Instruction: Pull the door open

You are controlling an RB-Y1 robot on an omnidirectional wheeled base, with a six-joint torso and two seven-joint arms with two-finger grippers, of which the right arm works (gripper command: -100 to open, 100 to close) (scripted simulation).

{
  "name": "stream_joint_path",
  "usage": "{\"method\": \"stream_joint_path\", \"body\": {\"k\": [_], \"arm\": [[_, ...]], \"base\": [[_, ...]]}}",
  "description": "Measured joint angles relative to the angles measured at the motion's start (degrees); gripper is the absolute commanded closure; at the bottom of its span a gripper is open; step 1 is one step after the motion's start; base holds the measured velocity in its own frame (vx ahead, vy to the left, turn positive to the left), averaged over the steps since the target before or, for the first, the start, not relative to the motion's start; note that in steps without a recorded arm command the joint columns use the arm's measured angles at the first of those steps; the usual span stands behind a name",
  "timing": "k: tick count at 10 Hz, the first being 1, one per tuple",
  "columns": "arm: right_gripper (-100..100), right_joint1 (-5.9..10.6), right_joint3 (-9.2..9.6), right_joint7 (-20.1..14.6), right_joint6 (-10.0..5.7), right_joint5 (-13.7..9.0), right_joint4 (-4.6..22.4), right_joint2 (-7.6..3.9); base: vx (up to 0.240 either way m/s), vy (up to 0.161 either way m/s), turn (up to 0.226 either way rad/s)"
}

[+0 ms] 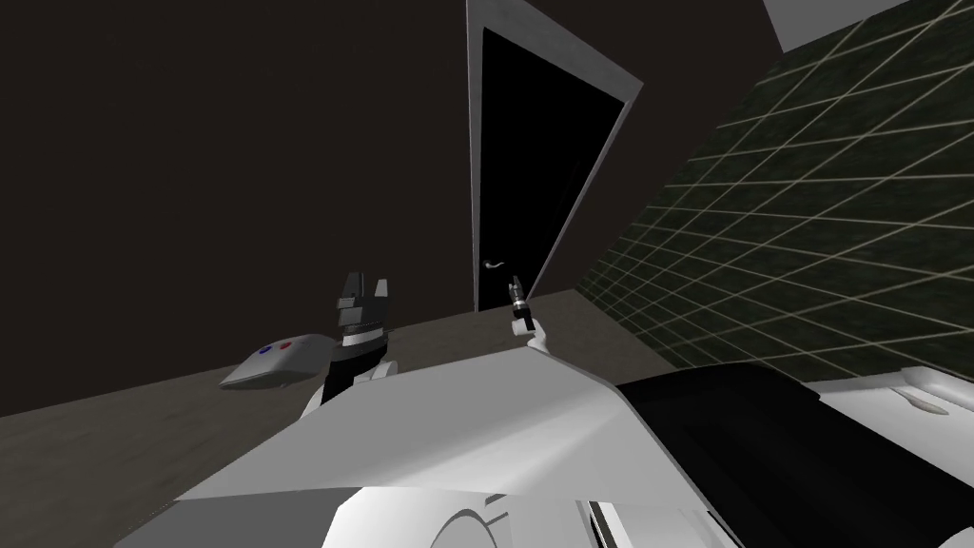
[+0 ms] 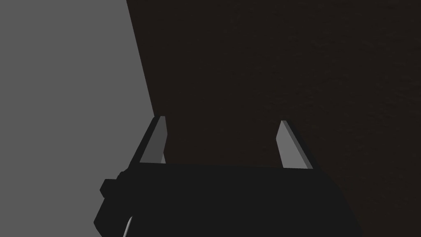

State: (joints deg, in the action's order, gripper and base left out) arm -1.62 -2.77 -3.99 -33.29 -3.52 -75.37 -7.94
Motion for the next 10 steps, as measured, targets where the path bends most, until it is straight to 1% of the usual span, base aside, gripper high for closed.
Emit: {"method": "stream_joint_path", "body": {"k": [1,4,6,7,9,10], "arm": [[-100,0.89,-0.17,0.1,-0.34,0.0,2.0,-0.16],[-100,2.90,-0.60,0.4,-1.16,0.1,7.2,-0.66],[-100,4.29,-0.93,0.4,-1.29,0.1,10.2,-1.17],[-100,5.18,-1.12,0.4,-1.51,0.1,12.2,-1.43],[-100,6.15,-1.34,0.6,-1.97,0.2,15.0,-1.70],[-100,6.74,-1.48,0.5,-2.00,0.2,16.5,-2.02]], "base": [[0.076,-0.015,0.146],[0.065,-0.029,0.095],[0.050,-0.013,0.064],[0.069,-0.019,0.117],[0.054,-0.016,0.069],[0.075,-0.025,0.189]]}}
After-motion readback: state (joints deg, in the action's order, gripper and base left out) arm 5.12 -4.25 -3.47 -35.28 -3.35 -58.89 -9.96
